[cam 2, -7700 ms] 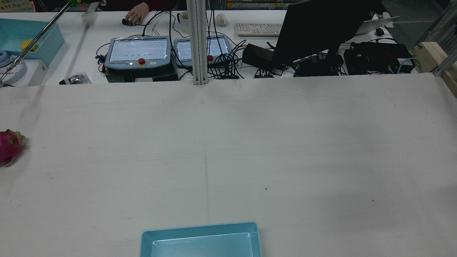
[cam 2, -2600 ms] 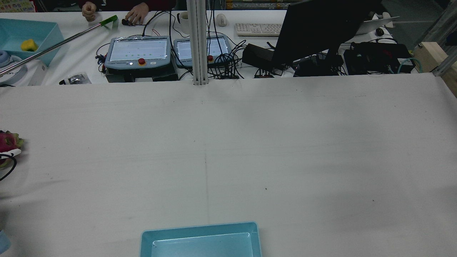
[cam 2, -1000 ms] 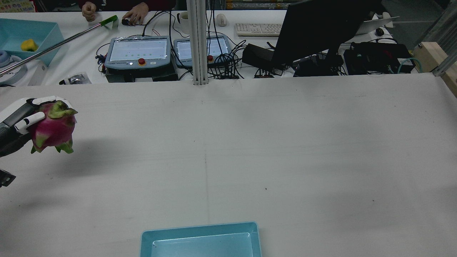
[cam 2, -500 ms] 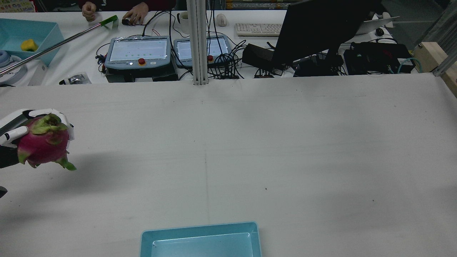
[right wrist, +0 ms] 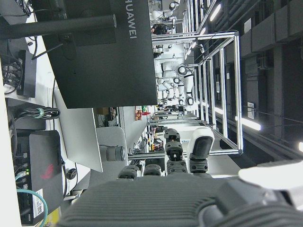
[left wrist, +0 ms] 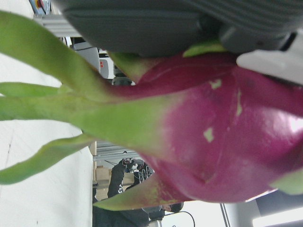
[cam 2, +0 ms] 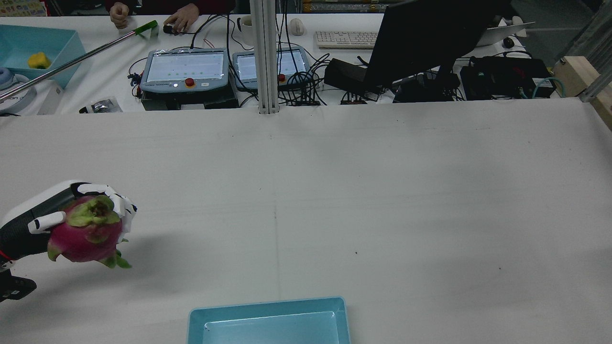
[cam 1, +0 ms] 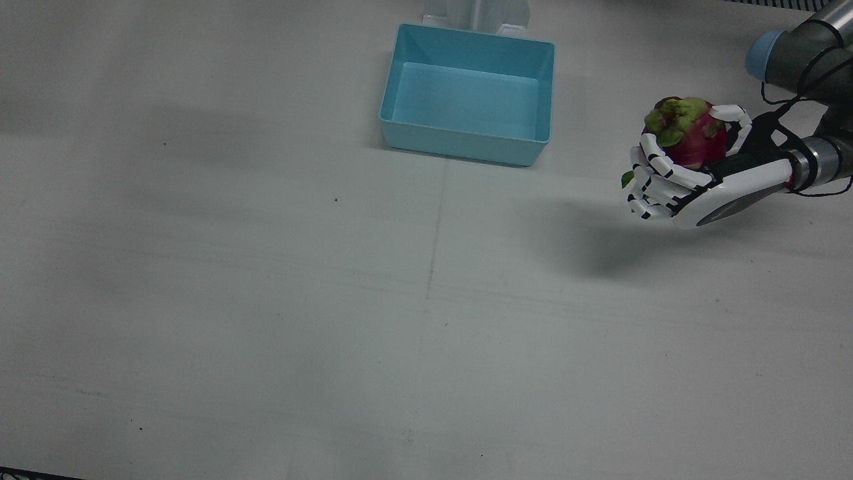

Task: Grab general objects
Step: 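Lift the dragon fruit with the left hand and carry it toward the blue tray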

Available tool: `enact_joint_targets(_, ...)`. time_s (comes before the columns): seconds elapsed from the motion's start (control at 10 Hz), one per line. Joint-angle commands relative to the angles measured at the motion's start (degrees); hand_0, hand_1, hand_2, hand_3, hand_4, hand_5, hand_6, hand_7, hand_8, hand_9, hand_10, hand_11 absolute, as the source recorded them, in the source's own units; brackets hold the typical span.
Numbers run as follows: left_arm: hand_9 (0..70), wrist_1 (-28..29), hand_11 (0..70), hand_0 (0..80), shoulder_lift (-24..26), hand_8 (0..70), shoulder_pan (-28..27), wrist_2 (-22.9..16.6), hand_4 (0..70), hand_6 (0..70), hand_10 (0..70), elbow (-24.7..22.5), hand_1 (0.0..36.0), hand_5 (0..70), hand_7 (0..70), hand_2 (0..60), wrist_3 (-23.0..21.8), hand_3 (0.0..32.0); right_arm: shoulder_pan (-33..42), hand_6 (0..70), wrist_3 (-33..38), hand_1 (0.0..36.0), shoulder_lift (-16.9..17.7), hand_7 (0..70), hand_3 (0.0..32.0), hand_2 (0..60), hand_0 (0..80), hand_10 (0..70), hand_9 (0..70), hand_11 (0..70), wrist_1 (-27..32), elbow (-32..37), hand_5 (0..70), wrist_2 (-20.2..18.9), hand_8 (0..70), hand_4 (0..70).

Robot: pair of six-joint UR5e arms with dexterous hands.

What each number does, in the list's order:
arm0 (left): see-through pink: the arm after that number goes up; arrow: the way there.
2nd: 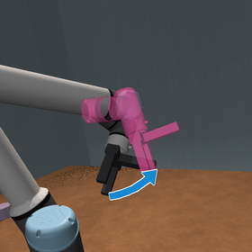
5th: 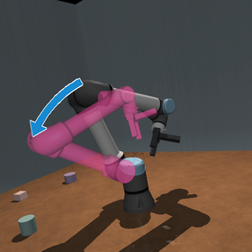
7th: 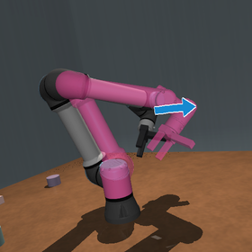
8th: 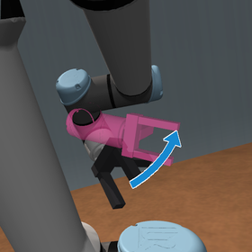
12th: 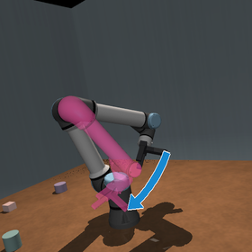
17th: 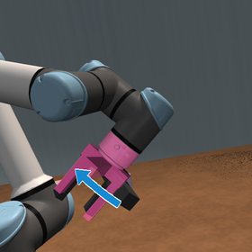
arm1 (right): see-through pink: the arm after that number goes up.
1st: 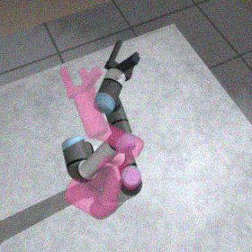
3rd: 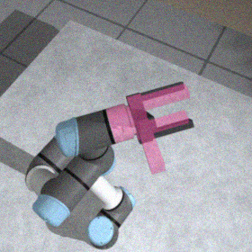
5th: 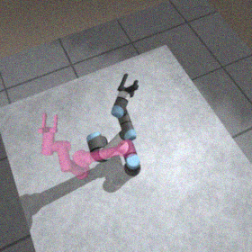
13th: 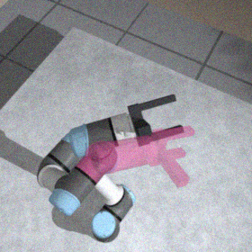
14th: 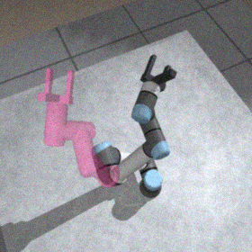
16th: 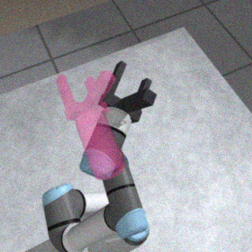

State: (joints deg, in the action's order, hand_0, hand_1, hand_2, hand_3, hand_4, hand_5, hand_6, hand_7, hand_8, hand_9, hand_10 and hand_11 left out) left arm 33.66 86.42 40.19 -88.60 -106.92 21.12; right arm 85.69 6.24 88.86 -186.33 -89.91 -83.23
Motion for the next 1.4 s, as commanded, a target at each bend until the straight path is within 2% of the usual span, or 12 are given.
enact_joint_targets(0.0,70.0,-1.4,70.0,34.9,4.8,70.0,-7.3,-2.2,70.0,70.0,70.0,-1.5,8.5,70.0,70.0,60.0,1.3,0.0,0.0,0.0,0.0,0.0,0.0,0.0,0.0,0.0,0.0,0.0,0.0,0.0,0.0,0.0,0.0,0.0,0.0,0.0)
enact_joint_targets(0.2,70.0,-4.6,70.0,37.8,5.0,70.0,-9.9,-3.0,70.0,70.0,70.0,-5.5,10.1,70.0,70.0,60.0,3.3,0.0,-0.1,0.0,0.0,0.0,0.0,0.0,0.0,0.0,0.0,0.0,0.0,0.0,0.0,0.0,0.0,0.0,0.0,0.0)
enact_joint_targets(0.4,70.0,-5.0,70.0,39.8,5.0,70.0,-10.3,-2.8,70.0,70.0,70.0,-6.2,12.5,70.0,70.0,60.0,3.6,0.0,-0.1,0.0,0.0,0.0,0.0,0.0,0.0,0.0,0.0,0.0,0.0,0.0,0.0,0.1,0.0,0.0,0.0,0.0)
enact_joint_targets(0.6,70.0,-8.4,70.0,40.3,5.2,70.0,-14.1,-2.4,70.0,70.0,70.0,-8.9,12.1,70.0,70.0,60.0,3.9,0.0,0.0,0.0,0.0,0.0,0.0,0.0,0.0,0.0,0.0,0.0,0.0,0.0,0.0,0.1,0.0,0.0,0.0,0.0)
enact_joint_targets(1.0,70.0,-17.9,70.0,41.0,12.6,70.0,-15.1,-2.4,70.0,70.0,70.0,-10.8,12.0,70.0,70.0,60.0,5.3,0.0,0.0,0.0,0.0,0.0,0.0,0.0,0.0,0.0,0.0,0.0,0.0,0.0,0.0,0.0,0.0,0.0,0.0,0.0)
enact_joint_targets(1.1,70.0,-18.5,70.0,40.4,13.2,70.0,-15.7,-2.2,70.0,70.0,70.0,-10.8,12.8,70.0,70.0,60.0,5.5,0.0,0.0,0.0,0.0,0.0,0.0,0.0,0.0,0.0,0.0,0.0,0.0,0.0,0.0,0.0,0.0,0.0,0.0,0.0)
enact_joint_targets(1.3,70.0,-24.2,70.0,40.3,17.4,70.0,-18.3,-2.2,70.0,70.0,70.0,-11.3,12.4,70.0,70.0,60.0,7.3,0.0,0.0,0.0,0.0,0.0,0.0,0.0,0.0,0.0,0.0,0.0,0.0,0.0,0.0,0.0,0.0,0.0,0.0,0.0)
